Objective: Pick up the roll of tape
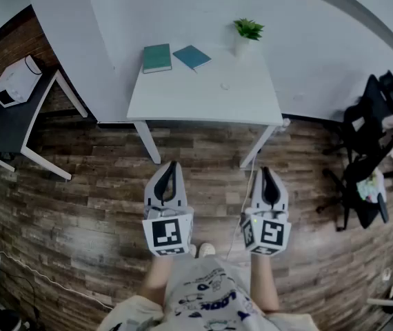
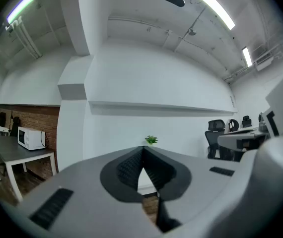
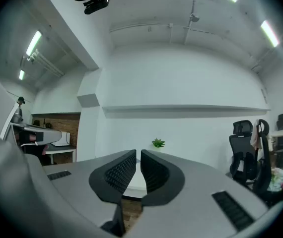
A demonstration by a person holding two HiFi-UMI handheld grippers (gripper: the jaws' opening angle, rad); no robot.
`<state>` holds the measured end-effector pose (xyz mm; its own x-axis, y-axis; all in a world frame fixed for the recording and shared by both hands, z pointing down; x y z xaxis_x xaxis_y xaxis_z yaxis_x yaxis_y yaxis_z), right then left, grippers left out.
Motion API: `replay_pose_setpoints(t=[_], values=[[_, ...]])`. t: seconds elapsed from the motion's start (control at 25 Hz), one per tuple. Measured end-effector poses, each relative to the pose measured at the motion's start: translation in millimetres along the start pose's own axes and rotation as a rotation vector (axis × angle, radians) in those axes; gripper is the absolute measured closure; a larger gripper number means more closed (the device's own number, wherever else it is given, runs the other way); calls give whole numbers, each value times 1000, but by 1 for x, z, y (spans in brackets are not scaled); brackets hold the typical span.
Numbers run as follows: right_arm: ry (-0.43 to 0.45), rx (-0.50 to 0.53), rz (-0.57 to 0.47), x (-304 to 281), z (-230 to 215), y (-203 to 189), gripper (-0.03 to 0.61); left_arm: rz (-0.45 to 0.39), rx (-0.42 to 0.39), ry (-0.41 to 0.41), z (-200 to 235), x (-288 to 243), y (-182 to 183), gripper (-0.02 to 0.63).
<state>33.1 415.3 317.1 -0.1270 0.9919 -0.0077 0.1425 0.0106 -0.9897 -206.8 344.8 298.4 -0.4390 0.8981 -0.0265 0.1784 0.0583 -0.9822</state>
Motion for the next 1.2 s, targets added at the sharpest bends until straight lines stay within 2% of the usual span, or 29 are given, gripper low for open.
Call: replay_pose_setpoints(t=[0.76,0.88,1.2], values=[[40,-10,8,-4,-21,-4,549,15,-18,32,-22,-2,-5,613],[54,-15,20,-7,-26,-6,549,26,2,41,-30,-3,-7,612],[68,-29,28,-29,-39,-9,548,41,-1,42,-34,-29,-9,612]])
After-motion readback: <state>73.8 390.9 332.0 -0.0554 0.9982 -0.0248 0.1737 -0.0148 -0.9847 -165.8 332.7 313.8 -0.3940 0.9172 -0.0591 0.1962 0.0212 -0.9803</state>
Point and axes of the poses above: the fingertips, and each gripper's own axes: x backward along the fingers, z to its left, y out of its top, the point moved 9 cm from there along x, backward along the fingers, and after that the axes turned 10 degrees about -x, right-handed, at the moved point
